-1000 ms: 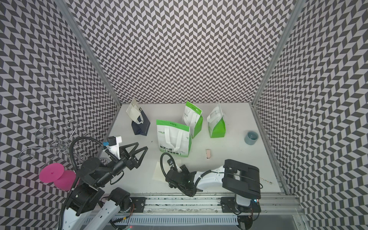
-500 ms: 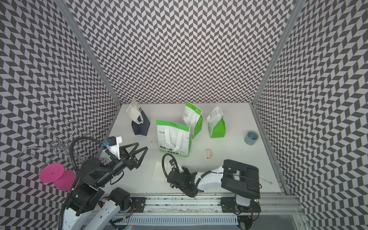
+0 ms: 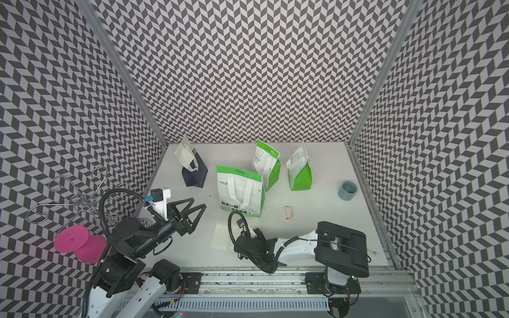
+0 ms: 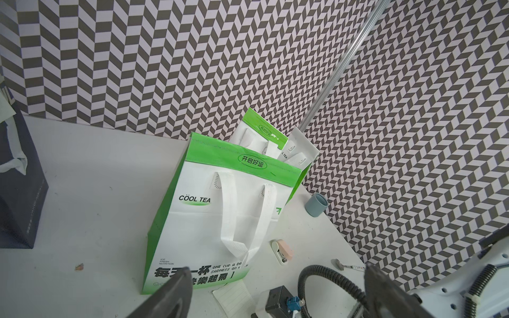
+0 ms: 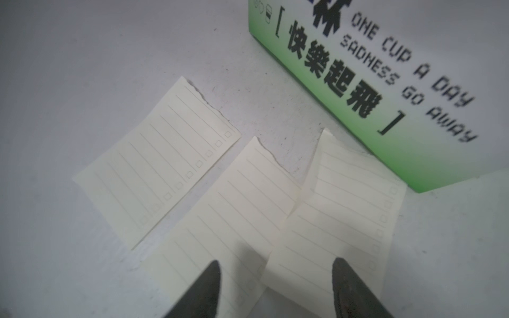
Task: Staple the receipts to the bags
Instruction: Pick up the receipt from the center of the board.
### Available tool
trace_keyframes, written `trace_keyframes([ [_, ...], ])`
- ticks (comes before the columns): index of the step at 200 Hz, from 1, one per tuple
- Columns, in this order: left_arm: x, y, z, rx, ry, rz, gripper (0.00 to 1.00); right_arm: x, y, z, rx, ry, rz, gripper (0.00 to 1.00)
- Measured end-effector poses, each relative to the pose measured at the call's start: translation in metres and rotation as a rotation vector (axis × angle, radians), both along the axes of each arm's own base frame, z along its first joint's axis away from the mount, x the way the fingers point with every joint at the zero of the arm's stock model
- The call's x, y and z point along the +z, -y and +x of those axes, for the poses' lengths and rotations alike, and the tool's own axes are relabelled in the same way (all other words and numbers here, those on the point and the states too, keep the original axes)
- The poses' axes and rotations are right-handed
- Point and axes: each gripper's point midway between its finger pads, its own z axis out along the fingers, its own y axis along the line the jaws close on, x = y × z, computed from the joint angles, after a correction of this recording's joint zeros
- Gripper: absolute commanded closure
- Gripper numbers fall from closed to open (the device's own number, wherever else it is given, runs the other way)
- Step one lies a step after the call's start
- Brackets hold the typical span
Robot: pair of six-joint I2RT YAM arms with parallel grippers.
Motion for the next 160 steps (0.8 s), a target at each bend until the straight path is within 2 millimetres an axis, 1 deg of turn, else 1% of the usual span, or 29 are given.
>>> trace_keyframes([
  [35, -0.001, 0.001, -0.001, -0.008, -0.004, -0.004, 0.03, 0.005, 0.008, 0.012, -0.065, -0.008, 0.033, 0.16],
  [72, -0.003, 0.002, -0.001, -0.014, -0.01, -0.008, 0.03, 0.006, 0.019, 0.032, -0.139, -0.025, 0.055, 0.16],
  [93, -0.003, 0.002, -0.001, -0.014, -0.01, -0.009, 0.03, 0.003, 0.021, 0.036, -0.151, -0.04, 0.057, 0.18],
  [115, -0.002, 0.002, -0.001, -0.014, -0.007, -0.009, 0.03, -0.01, 0.023, 0.031, -0.146, -0.071, 0.034, 0.23],
  [125, -0.002, 0.002, -0.001, -0.014, -0.006, -0.01, 0.03, -0.019, 0.027, 0.03, -0.145, -0.076, 0.01, 0.27],
  [147, -0.002, 0.002, -0.001, -0.013, -0.006, -0.01, 0.03, -0.019, 0.026, 0.032, -0.149, -0.068, 0.015, 0.38],
  [160, -0.002, 0.002, -0.001, -0.014, -0.007, -0.01, 0.03, -0.02, 0.026, 0.032, -0.149, -0.065, 0.026, 0.42],
])
